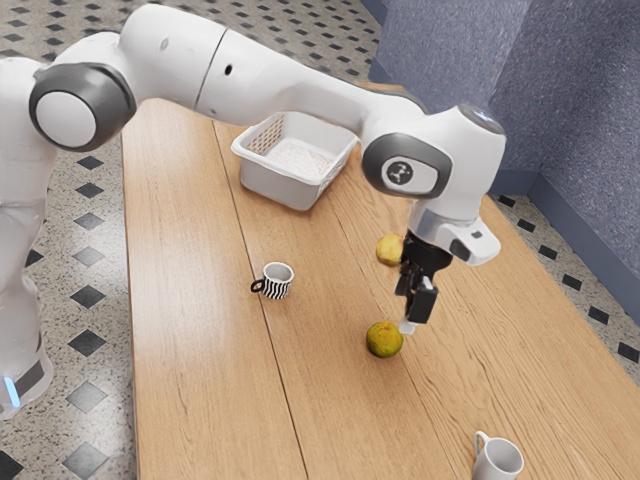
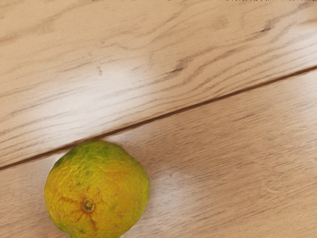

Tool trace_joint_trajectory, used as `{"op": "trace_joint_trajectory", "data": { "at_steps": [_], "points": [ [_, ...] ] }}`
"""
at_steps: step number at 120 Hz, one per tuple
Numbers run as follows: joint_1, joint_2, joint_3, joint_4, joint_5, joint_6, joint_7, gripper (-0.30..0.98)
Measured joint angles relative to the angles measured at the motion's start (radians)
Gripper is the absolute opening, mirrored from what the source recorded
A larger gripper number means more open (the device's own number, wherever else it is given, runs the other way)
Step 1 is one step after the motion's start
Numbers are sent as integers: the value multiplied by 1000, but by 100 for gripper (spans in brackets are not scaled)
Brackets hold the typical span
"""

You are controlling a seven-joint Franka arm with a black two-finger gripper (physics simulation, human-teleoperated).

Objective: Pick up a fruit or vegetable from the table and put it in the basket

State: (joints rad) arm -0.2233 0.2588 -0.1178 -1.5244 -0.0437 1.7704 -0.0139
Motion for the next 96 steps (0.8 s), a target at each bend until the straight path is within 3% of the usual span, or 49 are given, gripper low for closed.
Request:
{"op": "trace_joint_trajectory", "data": {
  "at_steps": [96],
  "points": [
    [-16,54,50,-107,-4,81,109,69]
  ]
}}
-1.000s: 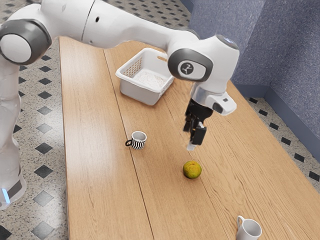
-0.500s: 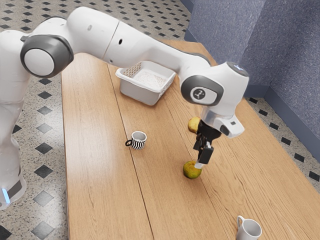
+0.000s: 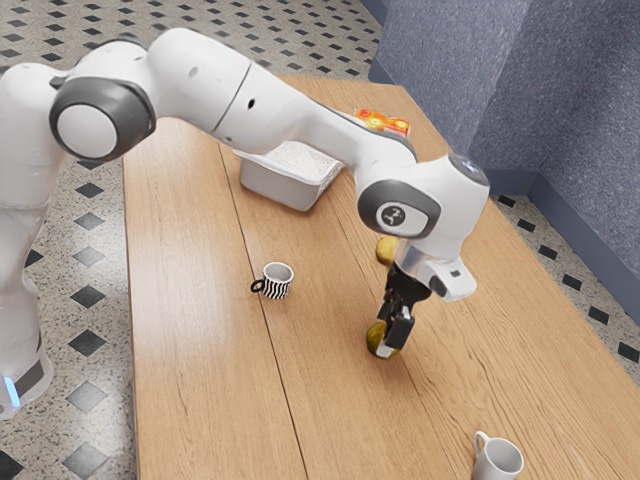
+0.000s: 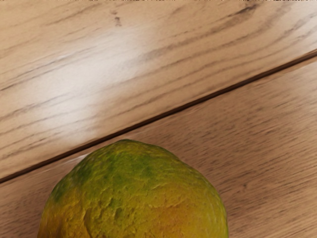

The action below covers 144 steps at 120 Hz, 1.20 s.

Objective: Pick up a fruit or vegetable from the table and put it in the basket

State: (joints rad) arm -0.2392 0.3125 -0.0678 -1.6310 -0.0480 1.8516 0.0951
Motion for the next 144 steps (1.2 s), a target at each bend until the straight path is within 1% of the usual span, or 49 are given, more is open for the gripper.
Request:
{"op": "trace_joint_trajectory", "data": {
  "at_steps": [44,46,59,64,71,86,95,102,108,113,120,124,127,134,144],
  "points": [
    [-3,16,12,-23,-2,27,18,69],
    [-3,16,14,-24,-2,28,18,67],
    [-18,13,17,-26,9,41,19,45],
    [-21,12,17,-27,15,48,19,39],
    [-24,12,17,-27,22,58,18,36],
    [-25,9,17,-28,31,71,17,36],
    [-26,-58,17,-25,36,64,17,33],
    [-25,-118,17,-24,38,47,18,36],
    [-19,-176,22,-25,50,20,19,36],
    [12,-243,28,-26,60,-14,24,35],
    [98,-329,30,-27,78,-67,36,37],
    [151,-362,36,-27,87,-91,48,38],
    [177,-375,61,-23,92,-105,59,38],
    [263,-368,131,1,101,-130,89,37],
    [466,-280,161,78,105,-153,136,37]
  ]
}}
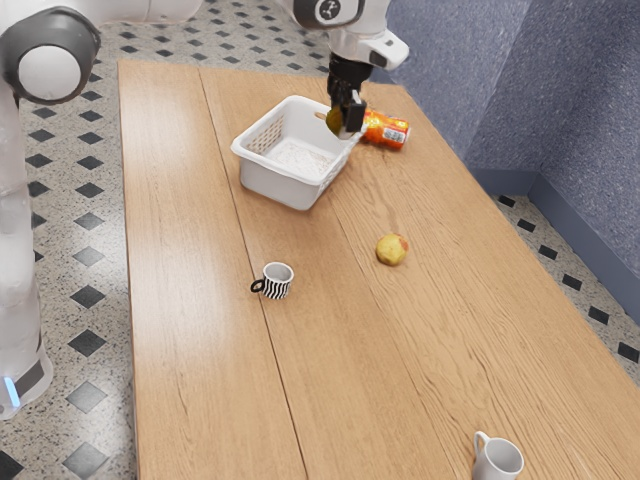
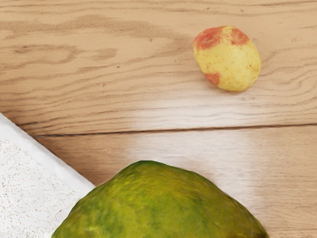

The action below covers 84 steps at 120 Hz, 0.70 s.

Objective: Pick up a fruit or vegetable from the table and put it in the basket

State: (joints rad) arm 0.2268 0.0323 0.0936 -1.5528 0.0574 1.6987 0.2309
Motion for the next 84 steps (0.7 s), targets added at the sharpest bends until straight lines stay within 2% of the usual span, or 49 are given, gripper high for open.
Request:
{"op": "trace_joint_trajectory", "data": {
  "at_steps": [5,9,23,43,64,74,84],
  "points": [
    [94,55,3,51,1,-7,26,37],
    [127,102,7,96,2,-12,47,37],
    [54,240,12,250,6,-23,123,36],
    [87,344,32,351,3,-31,220,36],
    [109,373,67,365,-5,-35,301,36],
    [110,374,70,365,-8,-36,333,50],
    [111,371,70,365,-11,-39,360,58]
  ]
}}
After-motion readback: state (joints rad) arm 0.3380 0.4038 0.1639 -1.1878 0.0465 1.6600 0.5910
